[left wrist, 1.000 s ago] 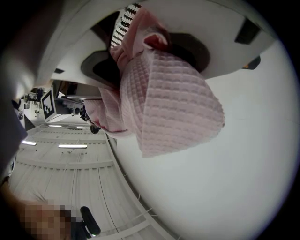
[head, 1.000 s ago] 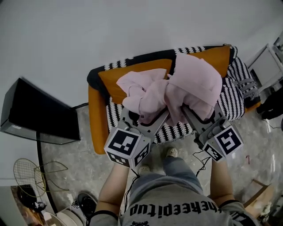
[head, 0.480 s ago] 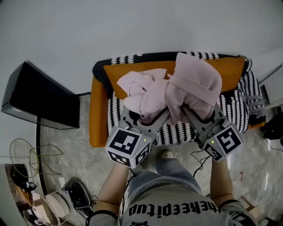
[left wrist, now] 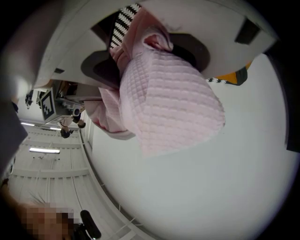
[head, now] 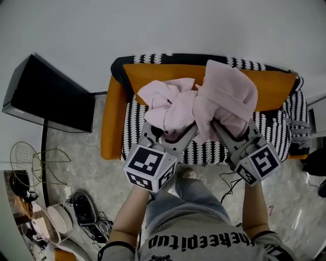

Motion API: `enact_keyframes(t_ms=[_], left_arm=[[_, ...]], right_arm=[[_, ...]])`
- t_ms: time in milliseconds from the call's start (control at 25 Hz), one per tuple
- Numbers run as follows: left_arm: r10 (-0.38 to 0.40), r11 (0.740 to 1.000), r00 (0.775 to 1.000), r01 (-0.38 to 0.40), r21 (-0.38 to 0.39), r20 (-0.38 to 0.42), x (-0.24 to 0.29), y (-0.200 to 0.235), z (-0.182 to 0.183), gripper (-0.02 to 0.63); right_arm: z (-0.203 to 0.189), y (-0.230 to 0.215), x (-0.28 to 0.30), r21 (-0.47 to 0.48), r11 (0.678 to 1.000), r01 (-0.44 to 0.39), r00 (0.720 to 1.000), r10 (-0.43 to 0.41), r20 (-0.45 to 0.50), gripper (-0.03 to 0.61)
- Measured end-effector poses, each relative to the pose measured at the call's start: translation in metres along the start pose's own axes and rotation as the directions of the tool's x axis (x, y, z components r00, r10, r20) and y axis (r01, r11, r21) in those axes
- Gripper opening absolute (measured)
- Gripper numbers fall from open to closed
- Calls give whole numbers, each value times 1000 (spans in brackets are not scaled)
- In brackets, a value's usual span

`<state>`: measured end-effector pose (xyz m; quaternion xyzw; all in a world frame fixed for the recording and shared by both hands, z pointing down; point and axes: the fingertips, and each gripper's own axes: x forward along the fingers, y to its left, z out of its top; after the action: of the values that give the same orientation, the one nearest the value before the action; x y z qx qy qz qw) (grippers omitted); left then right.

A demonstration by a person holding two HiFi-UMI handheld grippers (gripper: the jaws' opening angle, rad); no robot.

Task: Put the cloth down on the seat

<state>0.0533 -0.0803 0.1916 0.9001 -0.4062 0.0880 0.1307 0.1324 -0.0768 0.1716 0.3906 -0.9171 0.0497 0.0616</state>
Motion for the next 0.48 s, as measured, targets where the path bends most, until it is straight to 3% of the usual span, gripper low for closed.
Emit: enact_keyframes(t_ms=[480], left_arm=[[26, 997, 995, -32, -69, -97, 29, 22, -66, 339]], right_arm=[[-69, -16, 26, 65, 997, -40, 995, 46, -84, 156]])
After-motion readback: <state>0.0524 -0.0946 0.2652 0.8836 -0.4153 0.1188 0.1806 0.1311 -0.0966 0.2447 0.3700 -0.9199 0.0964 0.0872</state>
